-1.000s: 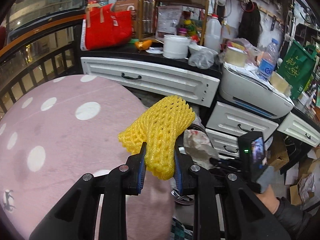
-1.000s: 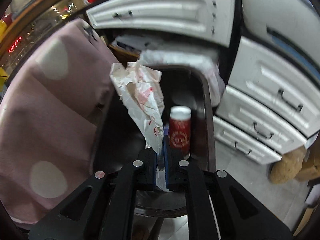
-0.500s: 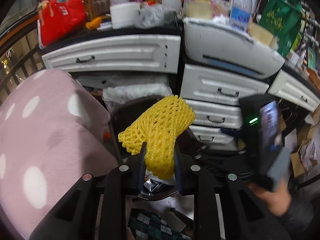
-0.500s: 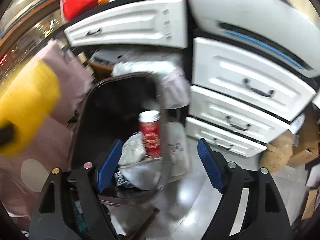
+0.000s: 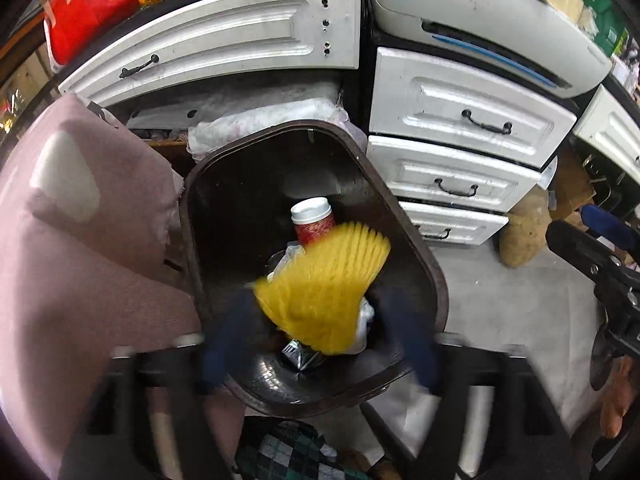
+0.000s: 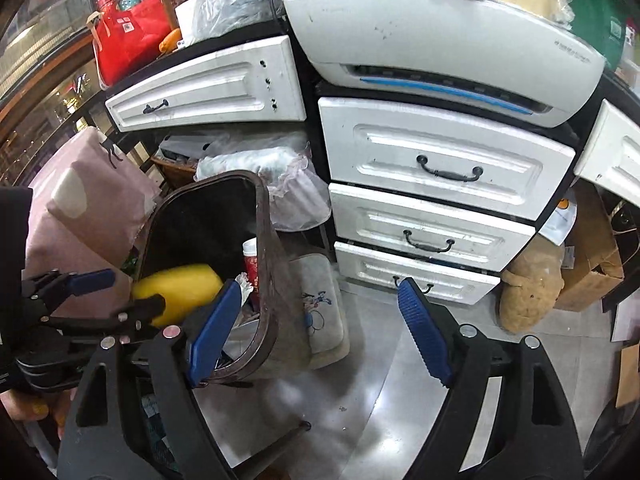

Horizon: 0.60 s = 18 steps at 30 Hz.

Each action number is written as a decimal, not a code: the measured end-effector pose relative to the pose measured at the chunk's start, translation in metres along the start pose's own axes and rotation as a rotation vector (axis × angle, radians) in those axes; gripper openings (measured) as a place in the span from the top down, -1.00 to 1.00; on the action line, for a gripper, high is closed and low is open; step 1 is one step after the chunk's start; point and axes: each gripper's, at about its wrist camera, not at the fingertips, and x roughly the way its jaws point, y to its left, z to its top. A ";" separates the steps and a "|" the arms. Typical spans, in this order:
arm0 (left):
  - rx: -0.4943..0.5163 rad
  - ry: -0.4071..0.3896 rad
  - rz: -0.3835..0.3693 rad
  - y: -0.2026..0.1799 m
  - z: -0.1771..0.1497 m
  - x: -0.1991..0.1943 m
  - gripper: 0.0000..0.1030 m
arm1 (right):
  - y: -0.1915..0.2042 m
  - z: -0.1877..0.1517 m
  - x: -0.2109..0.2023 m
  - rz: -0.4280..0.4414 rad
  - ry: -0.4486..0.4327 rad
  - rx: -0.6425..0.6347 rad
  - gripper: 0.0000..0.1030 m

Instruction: Collect trash

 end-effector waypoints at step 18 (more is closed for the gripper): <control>-0.009 -0.417 0.060 0.017 -0.045 -0.179 -0.89 | 0.052 0.024 -0.128 -0.050 -0.388 -0.006 -0.89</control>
